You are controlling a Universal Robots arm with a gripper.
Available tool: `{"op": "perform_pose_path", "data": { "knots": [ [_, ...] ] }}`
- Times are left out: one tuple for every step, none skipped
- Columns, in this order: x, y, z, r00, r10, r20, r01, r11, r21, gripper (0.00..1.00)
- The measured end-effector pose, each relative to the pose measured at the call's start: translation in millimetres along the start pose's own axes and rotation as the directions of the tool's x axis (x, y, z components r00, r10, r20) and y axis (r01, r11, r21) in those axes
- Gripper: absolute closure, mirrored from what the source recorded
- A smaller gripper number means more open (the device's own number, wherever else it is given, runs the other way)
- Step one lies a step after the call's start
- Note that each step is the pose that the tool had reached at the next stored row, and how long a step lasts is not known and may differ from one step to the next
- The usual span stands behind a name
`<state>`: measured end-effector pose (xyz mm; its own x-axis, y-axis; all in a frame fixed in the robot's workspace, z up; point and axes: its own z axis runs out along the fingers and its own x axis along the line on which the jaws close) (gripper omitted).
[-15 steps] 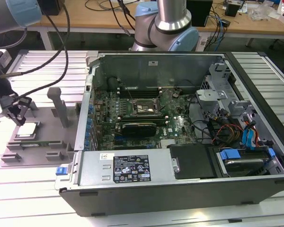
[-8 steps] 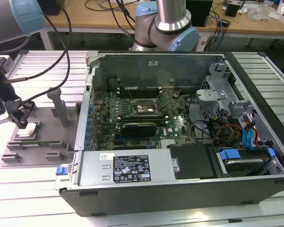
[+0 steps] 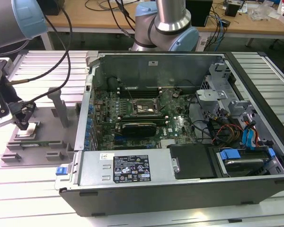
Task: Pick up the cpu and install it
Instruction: 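Pick up the cpu and move it towards the insertion slot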
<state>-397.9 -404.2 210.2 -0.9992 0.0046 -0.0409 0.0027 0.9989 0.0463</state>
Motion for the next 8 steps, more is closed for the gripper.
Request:
{"op": "perform_pose_path", "data": {
  "knots": [
    [0.0, 0.0, 0.0, 1.0000, 0.000, 0.0000, 0.000, 1.0000, 0.0000, 0.84],
    [0.0, 0.0, 0.0, 1.0000, 0.000, 0.0000, 0.000, 1.0000, -0.0001, 0.77],
    [0.0, 0.0, 0.1, 1.0000, 0.000, 0.0000, 0.000, 1.0000, 0.0000, 0.71],
    [0.0, 0.0, 0.1, 1.0000, 0.000, 0.0000, 0.000, 1.0000, 0.0000, 0.64],
    [0.0, 0.0, 0.1, 1.0000, 0.000, 0.0000, 0.000, 1.0000, 0.0000, 0.58],
    [0.0, 0.0, 0.1, 1.0000, 0.000, 0.0000, 0.000, 1.0000, 0.0000, 0.52],
    [0.0, 0.0, 0.1, 1.0000, 0.000, 0.0000, 0.000, 1.0000, 0.0000, 0.40],
    [0.0, 0.0, 0.1, 1.0000, 0.000, 0.0000, 0.000, 1.0000, 0.0000, 0.40]
  ]
}}
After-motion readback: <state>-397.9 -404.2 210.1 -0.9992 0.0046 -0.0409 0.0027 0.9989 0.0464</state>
